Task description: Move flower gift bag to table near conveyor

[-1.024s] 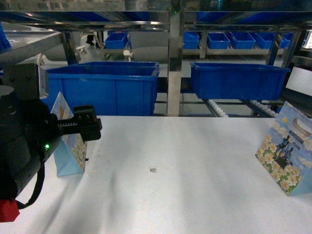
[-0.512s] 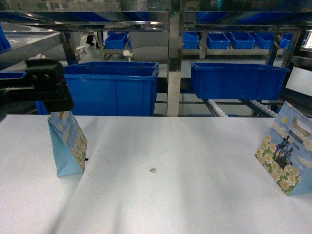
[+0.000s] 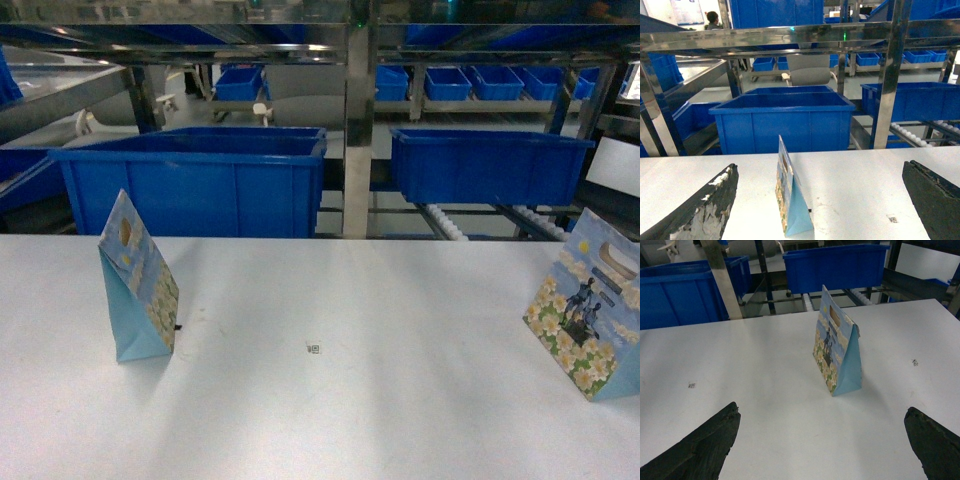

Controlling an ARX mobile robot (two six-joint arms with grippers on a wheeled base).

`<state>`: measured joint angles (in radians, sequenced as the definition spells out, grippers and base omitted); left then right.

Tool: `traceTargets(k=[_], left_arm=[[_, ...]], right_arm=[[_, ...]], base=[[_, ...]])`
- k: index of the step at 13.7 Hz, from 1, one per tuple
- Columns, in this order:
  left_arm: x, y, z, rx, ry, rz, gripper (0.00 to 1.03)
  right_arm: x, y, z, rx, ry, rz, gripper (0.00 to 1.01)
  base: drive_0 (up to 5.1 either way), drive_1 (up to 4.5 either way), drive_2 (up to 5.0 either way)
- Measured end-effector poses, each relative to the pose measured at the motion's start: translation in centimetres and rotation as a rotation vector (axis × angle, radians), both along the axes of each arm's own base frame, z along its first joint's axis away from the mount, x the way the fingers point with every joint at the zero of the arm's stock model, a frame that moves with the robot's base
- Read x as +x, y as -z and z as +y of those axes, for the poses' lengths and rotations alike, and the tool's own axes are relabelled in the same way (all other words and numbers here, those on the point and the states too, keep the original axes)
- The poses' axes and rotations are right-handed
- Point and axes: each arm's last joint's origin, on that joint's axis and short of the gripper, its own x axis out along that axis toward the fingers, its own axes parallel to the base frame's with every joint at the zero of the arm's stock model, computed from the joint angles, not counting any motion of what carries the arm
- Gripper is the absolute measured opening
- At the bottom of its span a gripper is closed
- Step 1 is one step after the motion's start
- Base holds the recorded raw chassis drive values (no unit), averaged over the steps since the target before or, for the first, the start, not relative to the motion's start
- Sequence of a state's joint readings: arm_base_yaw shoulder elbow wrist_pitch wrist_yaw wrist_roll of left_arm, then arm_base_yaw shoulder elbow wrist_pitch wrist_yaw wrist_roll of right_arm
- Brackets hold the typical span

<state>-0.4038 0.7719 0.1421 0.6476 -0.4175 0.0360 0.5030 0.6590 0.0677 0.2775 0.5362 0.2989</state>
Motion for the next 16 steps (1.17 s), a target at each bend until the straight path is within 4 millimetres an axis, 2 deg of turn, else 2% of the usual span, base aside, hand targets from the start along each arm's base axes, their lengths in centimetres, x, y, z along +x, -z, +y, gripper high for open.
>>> traceTargets(k=[2,3,4,5,7,9,10,13,15,16], left_arm=[[-1.6,-1.1,0.6,-0.019,-0.011,-0.04,0.98],[-1.5,-0.9,0.6,-0.009,-0.013,-0.016,0.97],[-1.5,-0.3,0.9,0.005,0.019,0.038,0.85],[-2.0,0.2,1.9,-0.008,0.007,0.036,0.69],[-2.6,0.4,2.9,-0.024,0.011,0.007,0.42],[-3.0,1.4,3.6,-0.021,0.01,0.032,0.15],[-3.2,1.5,3.9,-0.027,0.008,0.021,0.01],[-3.7,1.9,5.3,-0.029,-0.014,0.012,0.02],[-3.9,2.2,5.1,-0.028,0.017,-0.001,0.02],[-4.1,2.2,5.1,-0.029,0.013,0.0,0.02]], right_arm=[[0.0,0.0,0.0,0.0,0.0,0.0,0.98],[0.2,0.1,-0.2,0.026,-0.036,-0.119,0.89],[0.4,-1.0,-0.8,-0.012,-0.053,-0.228,0.76],[-0.3,-2.0,-1.9,-0.072,-0.06,-0.283,0.6],[-0.9,-2.0,-3.0,-0.118,-0.065,-0.272,0.32],[-1.3,-2.1,-3.7,-0.133,-0.068,-0.277,0.05],[-1.4,-2.1,-4.0,-0.138,-0.068,-0.277,0.02],[-1.8,-2.1,-5.4,-0.143,-0.043,-0.28,0.02],[-2.8,-1.5,-5.3,-0.138,-0.076,-0.236,0.02],[-2.9,-2.0,-5.3,-0.14,-0.071,-0.286,0.02]], base=[[0.0,0.0,0.0],[0.0,0.0,0.0],[0.0,0.0,0.0],[0.0,0.0,0.0],[0.0,0.0,0.0],[0.0,0.0,0.0],[0.0,0.0,0.0],[0.0,0.0,0.0],[0.0,0.0,0.0],[0.0,0.0,0.0]])
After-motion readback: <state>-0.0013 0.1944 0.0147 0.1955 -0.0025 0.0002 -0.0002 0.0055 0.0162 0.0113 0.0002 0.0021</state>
